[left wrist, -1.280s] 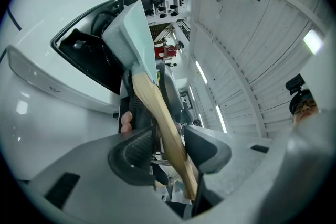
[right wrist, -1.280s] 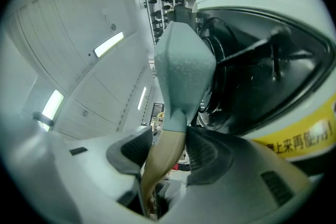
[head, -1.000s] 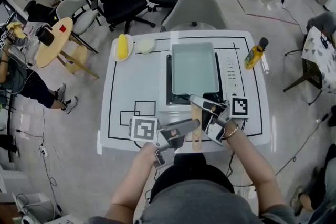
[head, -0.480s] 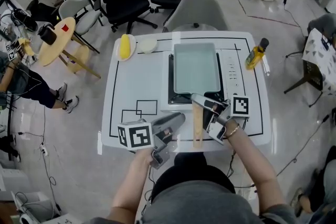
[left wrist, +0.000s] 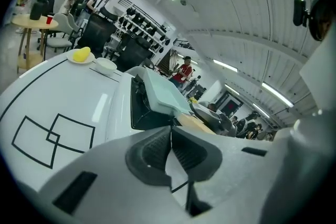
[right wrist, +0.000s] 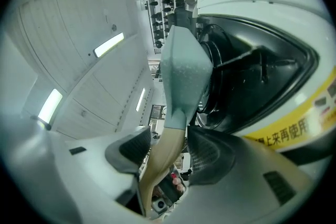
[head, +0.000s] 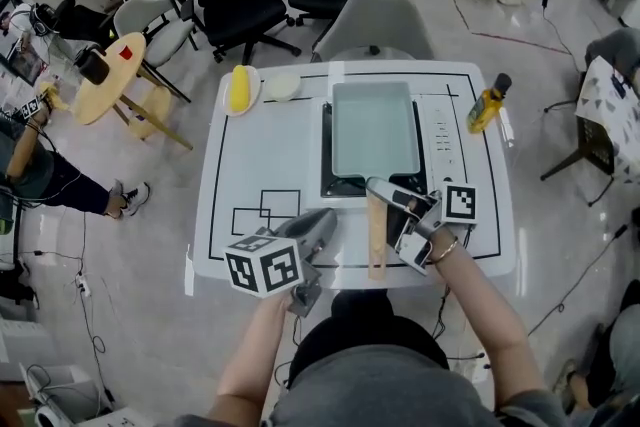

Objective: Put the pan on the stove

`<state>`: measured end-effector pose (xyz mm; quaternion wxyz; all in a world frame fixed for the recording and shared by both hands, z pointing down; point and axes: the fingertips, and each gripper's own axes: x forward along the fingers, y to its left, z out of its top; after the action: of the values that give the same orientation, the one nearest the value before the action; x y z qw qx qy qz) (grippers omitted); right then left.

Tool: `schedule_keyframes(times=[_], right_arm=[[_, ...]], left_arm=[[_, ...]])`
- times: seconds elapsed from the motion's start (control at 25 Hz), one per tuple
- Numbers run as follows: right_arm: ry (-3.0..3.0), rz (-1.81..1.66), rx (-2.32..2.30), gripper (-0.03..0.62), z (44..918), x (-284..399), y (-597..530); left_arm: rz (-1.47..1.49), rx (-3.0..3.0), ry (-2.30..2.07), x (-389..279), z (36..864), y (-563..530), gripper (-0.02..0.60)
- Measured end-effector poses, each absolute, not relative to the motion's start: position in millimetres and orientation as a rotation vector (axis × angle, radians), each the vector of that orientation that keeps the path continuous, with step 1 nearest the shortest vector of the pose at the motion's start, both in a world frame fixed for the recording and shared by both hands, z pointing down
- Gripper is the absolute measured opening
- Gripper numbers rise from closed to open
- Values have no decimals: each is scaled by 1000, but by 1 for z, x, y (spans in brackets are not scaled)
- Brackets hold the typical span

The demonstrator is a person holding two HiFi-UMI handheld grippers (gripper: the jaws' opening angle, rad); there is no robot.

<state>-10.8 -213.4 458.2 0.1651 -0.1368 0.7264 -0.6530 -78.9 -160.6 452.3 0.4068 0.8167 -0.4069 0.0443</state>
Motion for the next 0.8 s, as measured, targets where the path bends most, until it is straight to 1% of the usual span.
schedule_keyframes(times=[0.24,0.4,0.6,0.8], right_arm=[[2041,-1867,-354,233,453,-3,-205],[2042,-1855,-370,232,451,8,-198],[2113,-1786,-460,218,441,30,-188],[2215,-1636,-634,197,427,58,-185]], left_arm=[[97,2054,-1036,-79,454,-161,8],[105,2074,-1085,-84,447,-164,8],[112,2085,-1110,-87,448,-169,6],[137,2100,-1181,-92,450,-172,6]])
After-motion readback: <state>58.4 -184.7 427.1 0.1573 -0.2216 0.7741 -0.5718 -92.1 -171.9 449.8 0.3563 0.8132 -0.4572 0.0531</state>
